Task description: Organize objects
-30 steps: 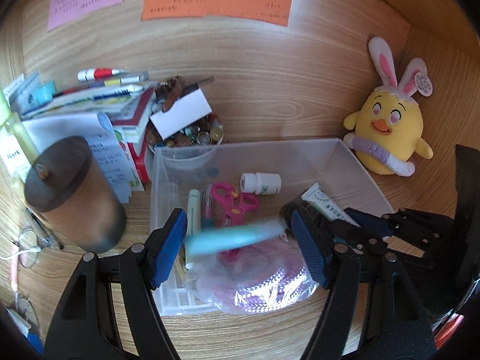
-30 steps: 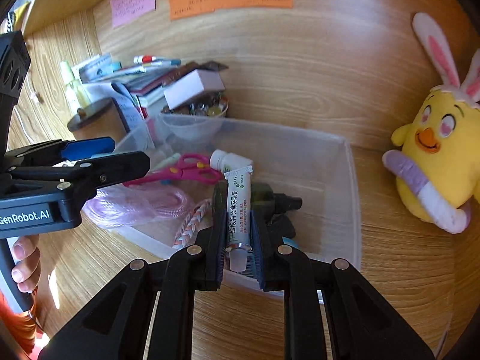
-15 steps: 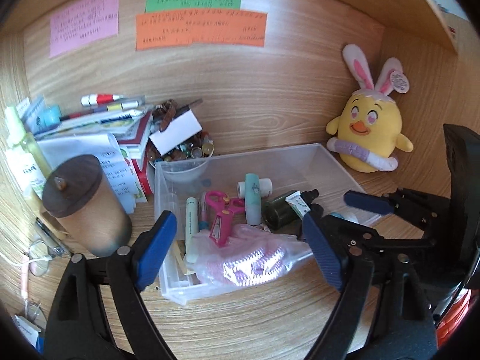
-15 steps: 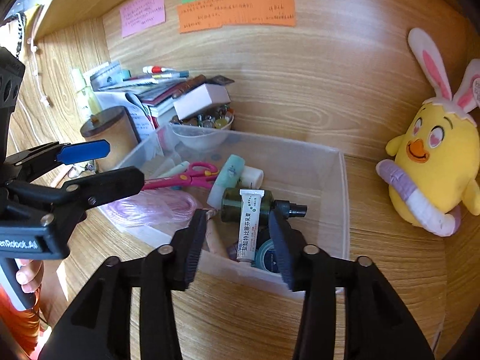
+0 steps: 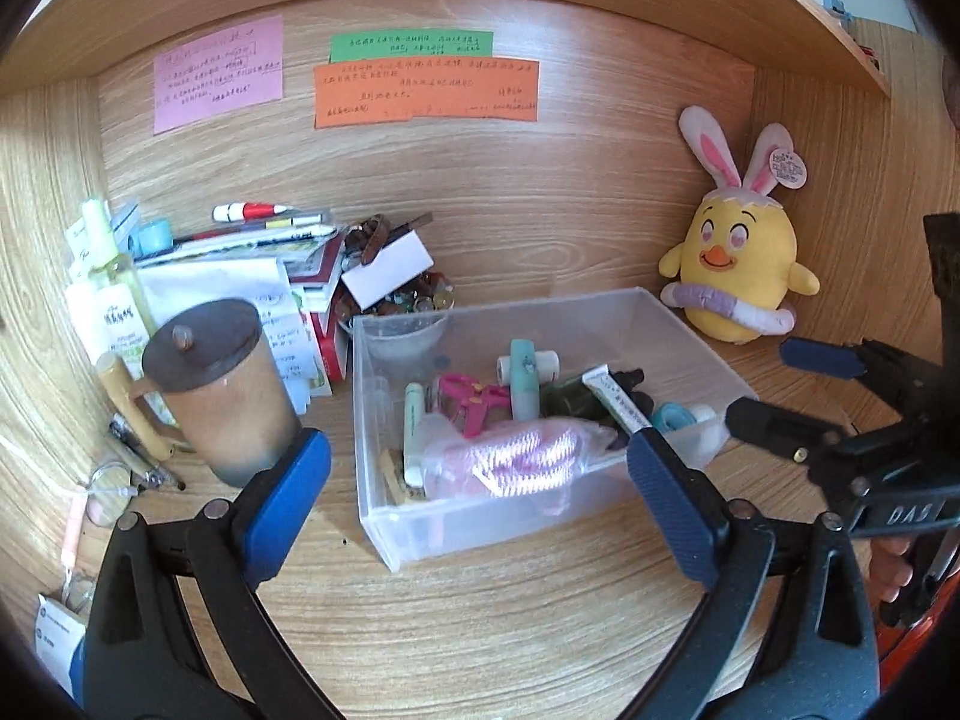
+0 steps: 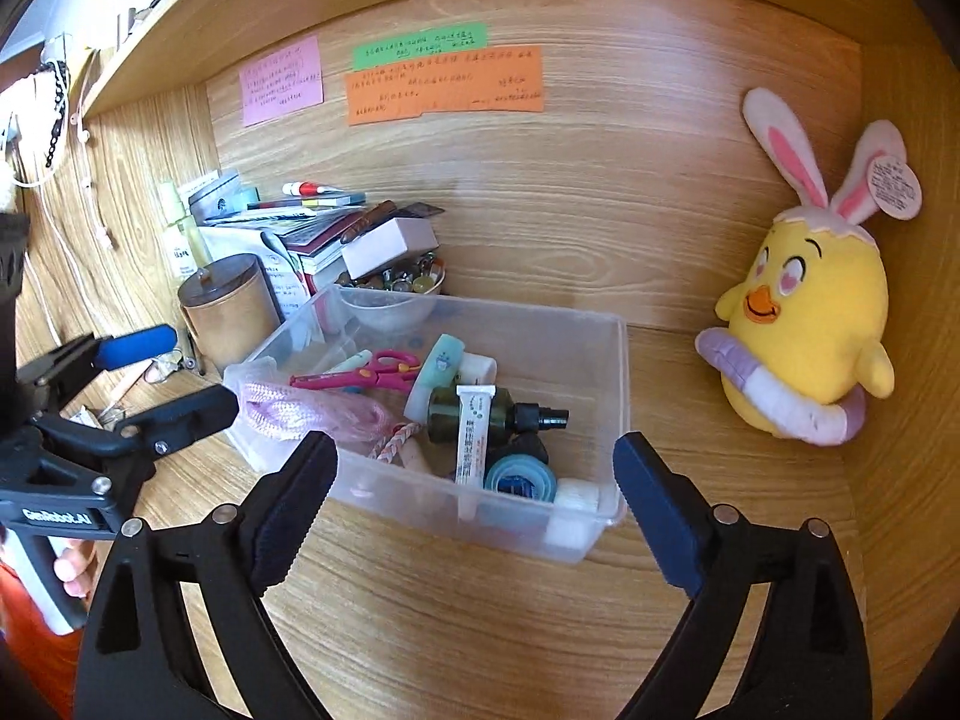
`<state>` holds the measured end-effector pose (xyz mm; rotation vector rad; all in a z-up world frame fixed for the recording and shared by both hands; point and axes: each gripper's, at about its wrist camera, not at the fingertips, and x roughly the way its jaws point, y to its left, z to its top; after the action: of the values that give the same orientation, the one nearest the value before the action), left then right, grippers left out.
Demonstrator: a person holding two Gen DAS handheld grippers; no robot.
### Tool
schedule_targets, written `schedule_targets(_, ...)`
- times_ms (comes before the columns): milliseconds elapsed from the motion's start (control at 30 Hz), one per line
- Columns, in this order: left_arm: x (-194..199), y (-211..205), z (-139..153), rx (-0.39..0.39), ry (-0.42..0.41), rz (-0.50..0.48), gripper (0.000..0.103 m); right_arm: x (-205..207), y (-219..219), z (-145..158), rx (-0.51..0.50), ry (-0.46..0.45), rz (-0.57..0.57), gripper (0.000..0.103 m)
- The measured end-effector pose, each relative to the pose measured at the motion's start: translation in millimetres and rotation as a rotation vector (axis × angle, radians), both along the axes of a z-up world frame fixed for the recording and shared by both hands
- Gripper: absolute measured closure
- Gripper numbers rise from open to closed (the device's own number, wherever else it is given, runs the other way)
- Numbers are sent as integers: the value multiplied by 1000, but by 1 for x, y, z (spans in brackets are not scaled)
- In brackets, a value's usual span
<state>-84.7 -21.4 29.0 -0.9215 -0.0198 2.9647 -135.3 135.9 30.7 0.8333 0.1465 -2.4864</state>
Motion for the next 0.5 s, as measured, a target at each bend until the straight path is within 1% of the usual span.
schedule_targets(300, 10, 2, -14, 11, -29, -4, 3, 11, 4, -8, -10, -16, -1, 11)
schedule_targets(500, 8, 1, -18, 40, -51, 2, 3, 14, 0, -11, -6, -23, 10, 11)
